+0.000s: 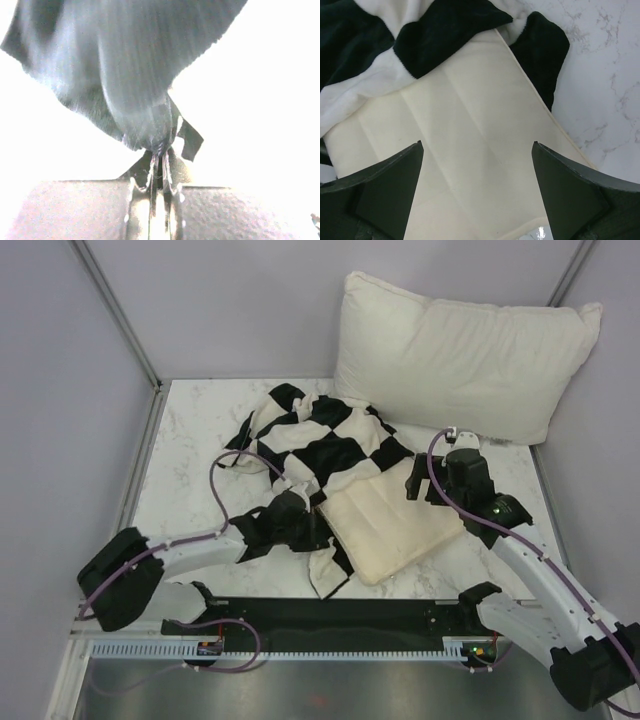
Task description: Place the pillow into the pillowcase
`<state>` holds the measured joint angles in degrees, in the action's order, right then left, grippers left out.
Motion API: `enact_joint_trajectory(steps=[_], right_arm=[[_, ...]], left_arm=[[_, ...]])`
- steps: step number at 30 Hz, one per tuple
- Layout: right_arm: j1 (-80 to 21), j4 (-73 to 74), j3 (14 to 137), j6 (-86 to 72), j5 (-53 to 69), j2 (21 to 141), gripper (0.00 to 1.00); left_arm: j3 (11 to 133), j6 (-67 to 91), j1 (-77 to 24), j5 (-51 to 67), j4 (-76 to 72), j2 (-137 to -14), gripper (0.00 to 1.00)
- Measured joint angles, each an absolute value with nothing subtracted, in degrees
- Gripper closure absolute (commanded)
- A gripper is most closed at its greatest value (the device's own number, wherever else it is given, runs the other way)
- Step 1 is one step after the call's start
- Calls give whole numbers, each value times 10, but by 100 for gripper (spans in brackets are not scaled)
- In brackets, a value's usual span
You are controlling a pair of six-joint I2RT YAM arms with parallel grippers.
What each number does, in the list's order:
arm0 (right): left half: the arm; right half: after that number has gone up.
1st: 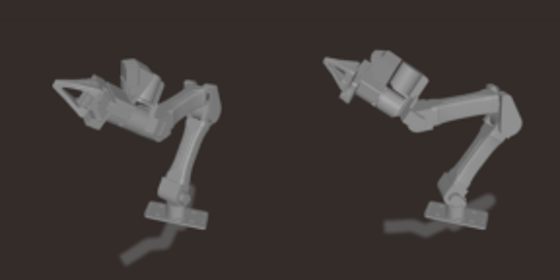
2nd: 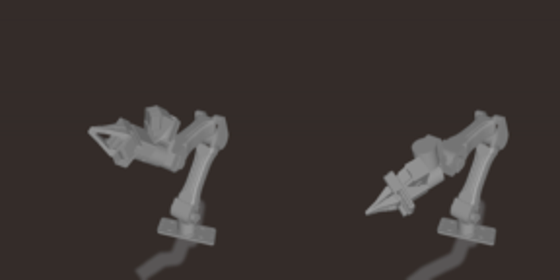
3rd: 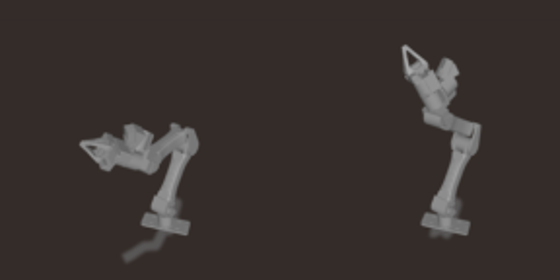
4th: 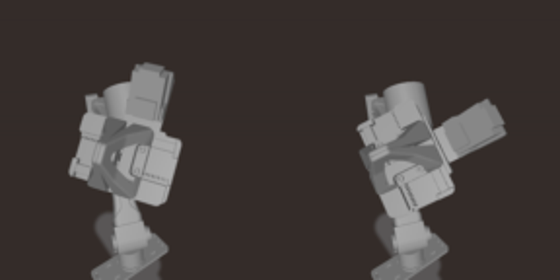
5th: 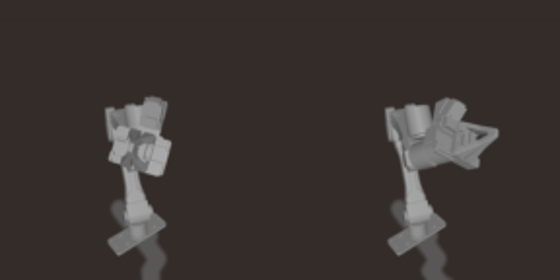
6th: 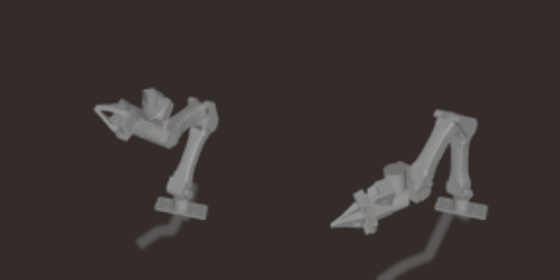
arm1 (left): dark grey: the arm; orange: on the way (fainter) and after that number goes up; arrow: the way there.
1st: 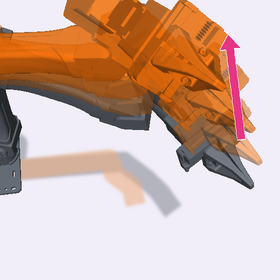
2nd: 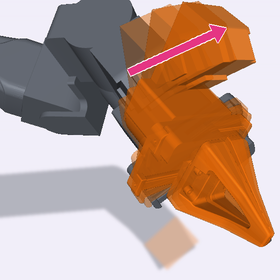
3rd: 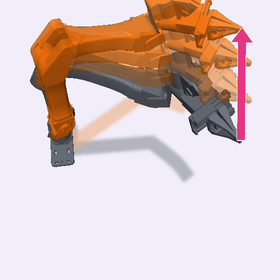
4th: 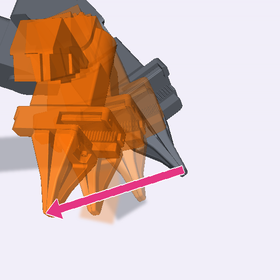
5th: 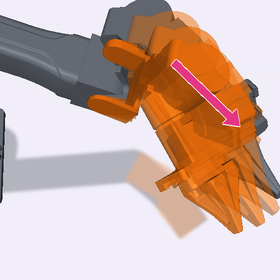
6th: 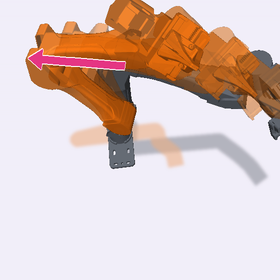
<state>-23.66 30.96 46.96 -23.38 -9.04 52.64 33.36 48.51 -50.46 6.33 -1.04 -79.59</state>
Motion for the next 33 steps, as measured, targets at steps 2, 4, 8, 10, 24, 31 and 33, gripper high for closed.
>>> enact_joint_trajectory(steps=[2, 4, 8, 10, 24, 31, 33], right_arm=[[-217, 304, 458, -243, -89, 524, 2], [-193, 302, 445, -253, -84, 521, 2], [-151, 291, 423, -270, -75, 512, 2], [-136, 286, 411, -280, -74, 504, 2], [-111, 170, 273, -340, 0, 550, 9], [-148, 85, 290, -325, 60, 707, 2], [-172, 64, 319, -314, 64, 749, 8]], left_arm=[[309, 483, -489, 62, 13, -725, 98], [283, 479, -454, 66, 41, -643, 98], [243, 464, -316, 87, 123, -461, 98], [239, 459, -262, 92, 163, -399, 98], [239, 462, -191, 75, 278, -324, 98], [239, 462, -191, 75, 280, -340, 98], [239, 461, -191, 75, 281, -339, 98]])
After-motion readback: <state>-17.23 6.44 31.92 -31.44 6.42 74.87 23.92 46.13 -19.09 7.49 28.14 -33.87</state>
